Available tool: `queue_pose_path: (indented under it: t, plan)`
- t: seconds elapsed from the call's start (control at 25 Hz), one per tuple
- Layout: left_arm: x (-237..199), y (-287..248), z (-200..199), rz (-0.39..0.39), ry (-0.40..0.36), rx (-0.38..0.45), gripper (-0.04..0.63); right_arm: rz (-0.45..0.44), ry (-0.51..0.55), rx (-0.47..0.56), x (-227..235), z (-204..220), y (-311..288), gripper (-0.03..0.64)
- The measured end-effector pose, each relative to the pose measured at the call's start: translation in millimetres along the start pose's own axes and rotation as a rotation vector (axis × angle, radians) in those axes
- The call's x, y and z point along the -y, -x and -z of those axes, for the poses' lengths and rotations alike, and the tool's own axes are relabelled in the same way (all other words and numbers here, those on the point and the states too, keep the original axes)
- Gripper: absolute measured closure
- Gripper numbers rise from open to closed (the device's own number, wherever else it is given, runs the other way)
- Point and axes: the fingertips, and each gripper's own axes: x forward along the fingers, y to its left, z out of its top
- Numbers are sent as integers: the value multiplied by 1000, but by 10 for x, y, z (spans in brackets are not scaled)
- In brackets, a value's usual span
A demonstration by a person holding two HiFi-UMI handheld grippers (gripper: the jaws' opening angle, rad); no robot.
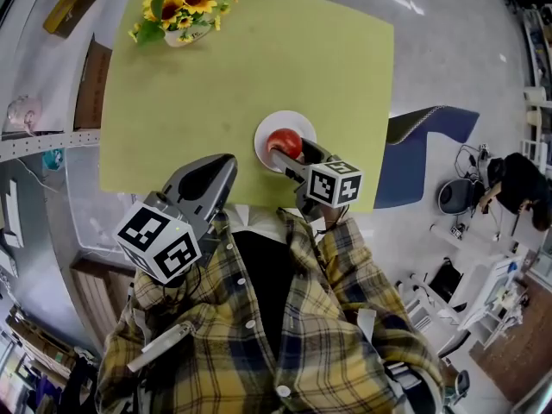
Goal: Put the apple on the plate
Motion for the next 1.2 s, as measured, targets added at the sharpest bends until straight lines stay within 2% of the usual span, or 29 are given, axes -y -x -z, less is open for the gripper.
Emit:
queue_pose_path:
  t: [0.48,1.2]
  plan:
    - [-23,-48,-85,11,-13,-9,588,36,39,-48,67,-56,48,270]
    - [94,-202,-145,46,-30,-15,588,46,99,11,27,-339,275,270]
